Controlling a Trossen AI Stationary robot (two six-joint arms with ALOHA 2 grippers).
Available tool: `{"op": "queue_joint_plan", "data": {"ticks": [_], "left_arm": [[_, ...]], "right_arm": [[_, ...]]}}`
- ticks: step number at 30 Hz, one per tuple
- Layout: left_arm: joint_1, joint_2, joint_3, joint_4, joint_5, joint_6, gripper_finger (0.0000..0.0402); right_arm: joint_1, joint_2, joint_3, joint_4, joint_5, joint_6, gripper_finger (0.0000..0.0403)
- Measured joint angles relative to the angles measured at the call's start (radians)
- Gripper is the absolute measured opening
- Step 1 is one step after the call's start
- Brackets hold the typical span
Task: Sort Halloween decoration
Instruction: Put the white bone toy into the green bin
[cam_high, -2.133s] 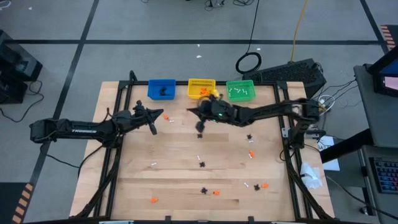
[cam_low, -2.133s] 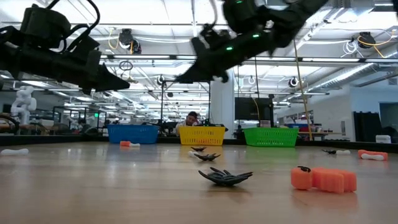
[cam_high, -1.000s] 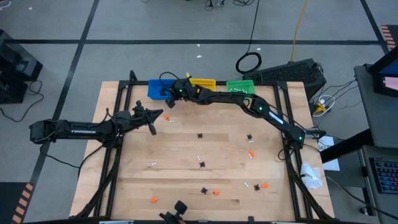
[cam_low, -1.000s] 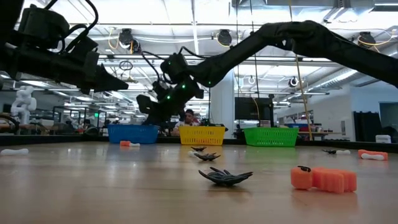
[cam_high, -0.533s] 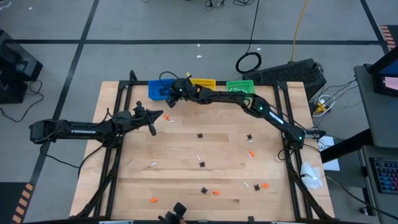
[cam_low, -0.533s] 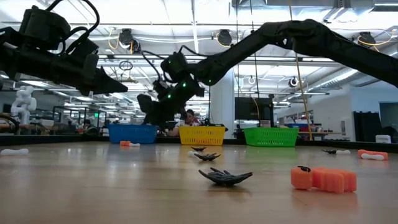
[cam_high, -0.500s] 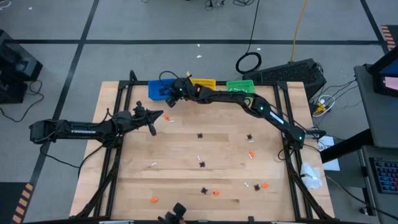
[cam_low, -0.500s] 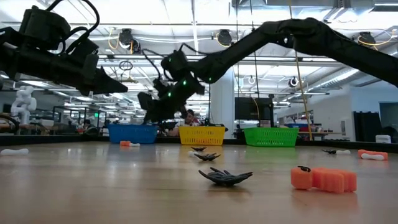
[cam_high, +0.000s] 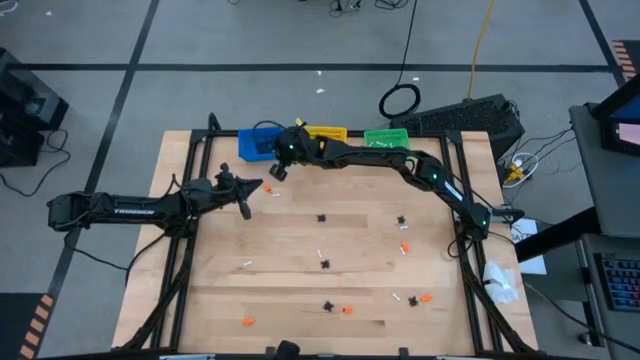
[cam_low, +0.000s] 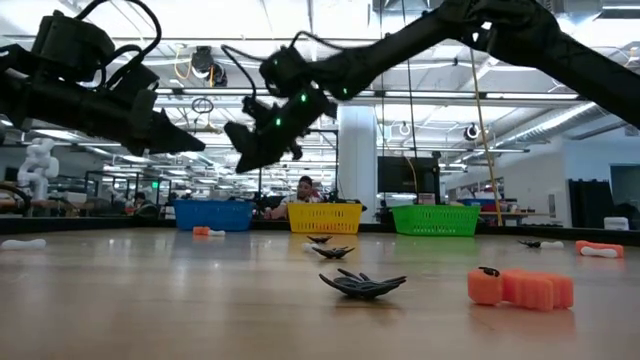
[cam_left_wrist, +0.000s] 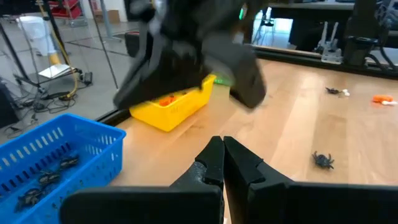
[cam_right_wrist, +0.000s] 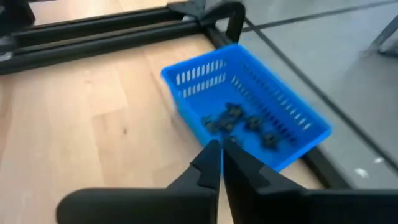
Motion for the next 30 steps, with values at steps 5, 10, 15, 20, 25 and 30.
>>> {"op": "queue_joint_plan", "data": {"ticks": [5, 10, 15, 20, 25, 30], "left_arm": [[0.0, 0.0, 0.0, -0.003, 0.038, 0.01, 0.0], [0.0, 0.0, 0.0, -0.018, 0.051, 0.022, 0.0], [-0.002, 0.0, 0.001, -0.022, 0.081, -0.002, 0.0], [-0.039, 0.017, 0.025, -0.076, 0.091, -0.002, 0.0], [-0.079, 0.079, 0.059, -0.078, 0.086, -0.001, 0.0], [-0.098, 0.168, 0.089, -0.066, 0.083, -0.001, 0.0]], "right_arm": [[0.014, -0.011, -0.183, 0.232, -0.079, 0.078, 0.0002], [0.061, -0.141, -0.422, 0.408, -0.075, 0.084, 0.0001], [0.08, -0.343, -0.718, 0.525, -0.062, 0.089, 0.0], [0.13, -0.546, -0.982, 0.532, 0.009, 0.102, 0.0], [0.194, -0.751, -1.189, 0.447, 0.038, 0.146, 0.0], [0.268, -0.935, -1.261, 0.135, 0.037, 0.234, 0.0]]}}
